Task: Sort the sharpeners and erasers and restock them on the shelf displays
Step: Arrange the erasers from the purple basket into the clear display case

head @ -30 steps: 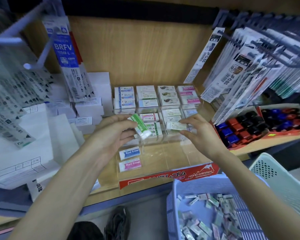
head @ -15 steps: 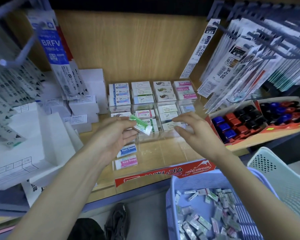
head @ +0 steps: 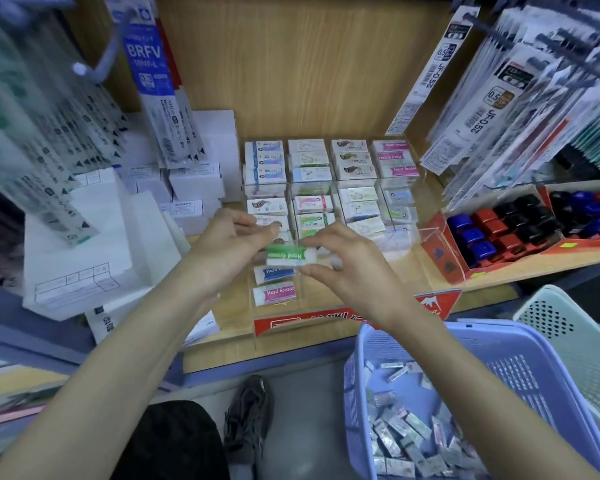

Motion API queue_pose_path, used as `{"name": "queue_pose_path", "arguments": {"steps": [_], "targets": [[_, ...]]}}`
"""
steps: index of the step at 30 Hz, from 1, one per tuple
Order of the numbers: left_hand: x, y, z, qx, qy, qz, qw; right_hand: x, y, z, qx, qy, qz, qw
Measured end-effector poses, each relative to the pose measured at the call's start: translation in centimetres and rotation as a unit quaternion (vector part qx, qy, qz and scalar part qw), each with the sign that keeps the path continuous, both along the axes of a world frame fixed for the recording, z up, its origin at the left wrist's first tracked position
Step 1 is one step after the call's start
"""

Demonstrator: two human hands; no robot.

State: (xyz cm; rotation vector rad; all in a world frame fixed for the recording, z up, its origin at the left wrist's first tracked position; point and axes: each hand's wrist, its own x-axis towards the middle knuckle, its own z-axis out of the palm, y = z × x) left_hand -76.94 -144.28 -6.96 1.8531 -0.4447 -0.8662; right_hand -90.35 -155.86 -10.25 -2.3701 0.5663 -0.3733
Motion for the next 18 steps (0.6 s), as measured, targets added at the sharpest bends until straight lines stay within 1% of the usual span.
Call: {"name": "queue_pose_path", "arguments": {"steps": [1, 3, 5, 11, 16, 18], "targets": [[0.2, 0.4, -0.1, 0.008, -0.015, -0.001, 1.0, -0.1, -0.1, -0.2, -0.022, 0.042, 0.027, 0.999], [0.6, 1.2, -0.3, 0.001, -0.005, -0.008, 1.0, -0.1, 0.1, -0.5, -0.082, 0.115, 0.084, 0.986], [0.9, 1.7, -0.4, 0.003, 0.0, -0.014, 1.0, 0.3, 0.4, -0.4, -0.128, 0.161, 0.119, 0.971], [1.4, 1.5, -0.3, -0.008, 0.014, 0.002, 1.0, 2.3, 0.9, 0.1, -0.2, 0.218, 0.157, 0.942], [1.3, 1.2, -0.2, -0.024, 0.027, 0.005, 0.999, 3.1, 1.2, -0.2, -0.204, 0.246, 0.128, 0.939], [1.4, 1.2, -0.2, -0.027, 0.023, 0.005, 0.999, 3.1, 1.7, -0.4, -0.236, 0.241, 0.106, 0.935]]}}
